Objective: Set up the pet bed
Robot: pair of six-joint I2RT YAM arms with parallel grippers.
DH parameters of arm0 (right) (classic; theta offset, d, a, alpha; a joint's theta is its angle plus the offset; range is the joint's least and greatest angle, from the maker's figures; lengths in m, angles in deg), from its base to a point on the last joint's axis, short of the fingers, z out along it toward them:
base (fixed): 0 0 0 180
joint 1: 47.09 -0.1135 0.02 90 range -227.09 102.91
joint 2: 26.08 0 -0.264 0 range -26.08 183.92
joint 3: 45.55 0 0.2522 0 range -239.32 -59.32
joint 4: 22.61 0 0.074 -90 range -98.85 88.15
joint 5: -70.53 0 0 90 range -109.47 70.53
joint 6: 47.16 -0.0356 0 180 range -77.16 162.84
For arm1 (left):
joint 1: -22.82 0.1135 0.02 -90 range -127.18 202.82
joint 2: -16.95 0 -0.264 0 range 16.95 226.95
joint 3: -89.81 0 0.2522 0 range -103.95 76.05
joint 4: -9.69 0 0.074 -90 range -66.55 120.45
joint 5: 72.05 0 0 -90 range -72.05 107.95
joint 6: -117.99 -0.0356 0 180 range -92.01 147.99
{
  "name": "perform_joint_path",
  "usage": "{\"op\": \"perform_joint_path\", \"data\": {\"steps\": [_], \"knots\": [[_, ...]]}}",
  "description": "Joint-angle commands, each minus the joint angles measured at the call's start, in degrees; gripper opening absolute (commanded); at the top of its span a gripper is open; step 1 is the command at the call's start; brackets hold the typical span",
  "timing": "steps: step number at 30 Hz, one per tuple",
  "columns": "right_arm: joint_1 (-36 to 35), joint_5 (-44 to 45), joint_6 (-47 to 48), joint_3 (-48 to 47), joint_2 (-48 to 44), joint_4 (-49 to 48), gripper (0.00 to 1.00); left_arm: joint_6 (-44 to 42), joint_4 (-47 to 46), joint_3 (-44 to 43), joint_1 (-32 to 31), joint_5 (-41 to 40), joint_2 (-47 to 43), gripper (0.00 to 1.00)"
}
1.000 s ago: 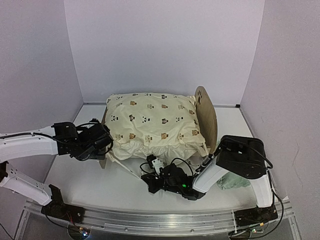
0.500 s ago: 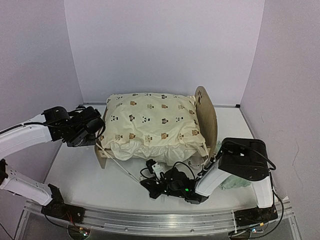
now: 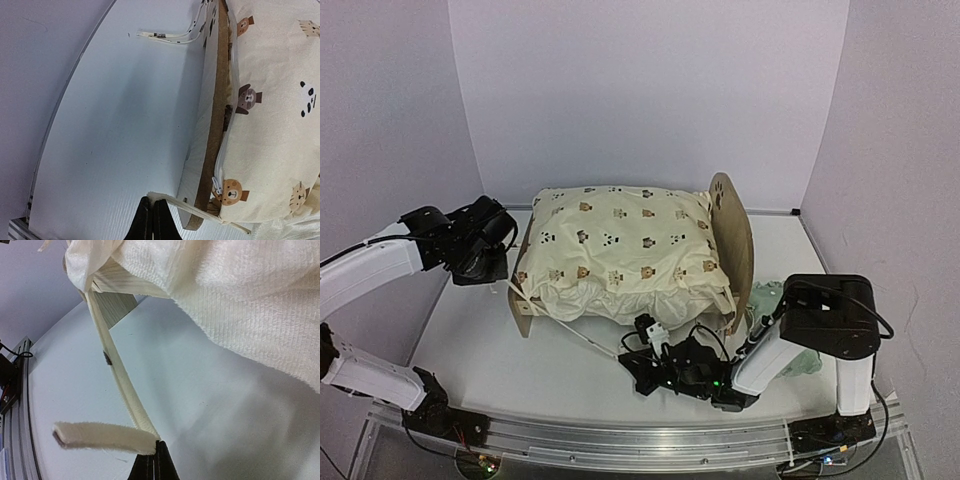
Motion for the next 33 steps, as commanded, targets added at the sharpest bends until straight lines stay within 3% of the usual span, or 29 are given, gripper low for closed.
{"op": "perform_joint_path", "data": {"steps": [1,4,6,8,10,11,13,19,24,30,33], "knots": [[-0.4,0.2,2.0,1.2,1.6,10.2,0.0,-1.5,-5.4,0.7,2.6,-7.8,-3.1,0.0],[-0.4,-3.0,3.0,-1.3,1.5,11.5,0.03,-1.4,-4.7,1.4,2.6,-6.2,-4.4,0.0],[-0.4,-4.9,4.0,-2.4,0.9,12.1,0.25,-1.2,-4.3,1.4,2.6,-5.7,-6.1,0.03],[-0.4,-5.2,5.1,-2.5,-0.4,12.7,0.42,-1.2,-3.9,0.9,2.6,-4.9,-8.0,0.24],[-0.4,-4.5,6.8,-2.2,-3.1,14.4,0.54,-1.4,-3.7,0.2,2.6,-4.7,-10.2,0.62],[-0.4,-4.1,7.8,-2.2,-4.8,16.5,0.59,-1.8,-4.0,-0.1,2.6,-4.7,-11.5,0.75],[-0.4,-3.5,9.8,-2.9,-9.5,22.9,0.65,-2.9,-5.2,-0.4,2.6,-4.9,-13.2,0.88],[-0.4,1.0,14.6,-8.4,-26.5,49.6,0.78,-4.6,-7.8,-0.7,2.6,-3.6,-10.5,0.89],[0.6,11.1,16.9,-15.6,-38.4,71.3,0.97,-11.0,-17.1,0.4,2.6,5.6,-6.9,0.85],[9.1,18.5,16.8,-23.0,-45.1,86.1,0.98,-15.1,-21.0,-1.2,2.6,6.7,-1.7,0.86],[14.6,20.3,16.8,-25.2,-46.5,88.4,0.98,-14.5,-20.1,-2.4,2.6,7.2,1.5,0.87]]}}
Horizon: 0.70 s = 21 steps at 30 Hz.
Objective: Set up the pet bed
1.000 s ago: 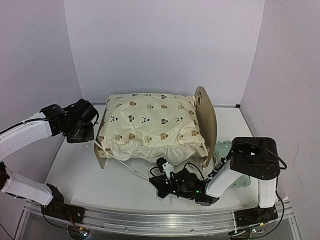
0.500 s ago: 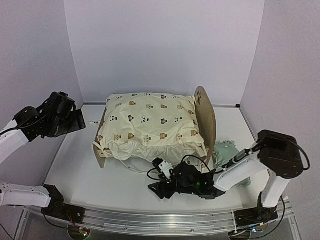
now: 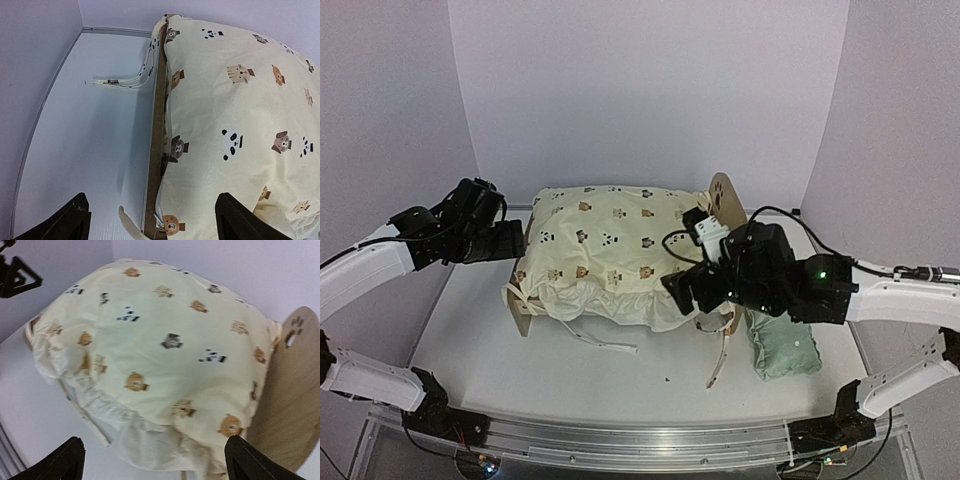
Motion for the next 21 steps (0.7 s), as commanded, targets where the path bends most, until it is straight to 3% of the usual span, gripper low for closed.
{"op": "perform_joint_path", "data": {"steps": [1,5,8,12,19,21], "knots": [[7.8,7.5,0.4,-4.9,-1.8,12.9,0.98,-2.1,-3.0,-3.2,0.2,2.7,4.0,0.86],[13.2,12.5,0.6,-10.1,1.1,17.8,0.98,-2.7,-6.1,-0.9,0.2,6.3,2.9,0.84],[18.8,8.9,-0.8,-11.0,2.3,19.0,0.93,-2.7,-5.9,0.3,0.2,6.1,2.2,0.84],[22.2,2.6,-2.4,-11.2,4.8,19.1,0.76,-1.6,-4.9,1.2,0.2,6.4,2.6,0.83],[22.4,-6.2,-3.4,-10.9,8.5,17.1,0.57,-1.5,-6.3,3.2,0.2,8.0,0.9,0.8],[22.4,-8.2,-4.3,-10.4,8.5,16.3,0.47,-1.5,-6.3,3.5,0.2,8.3,0.7,0.79]]}}
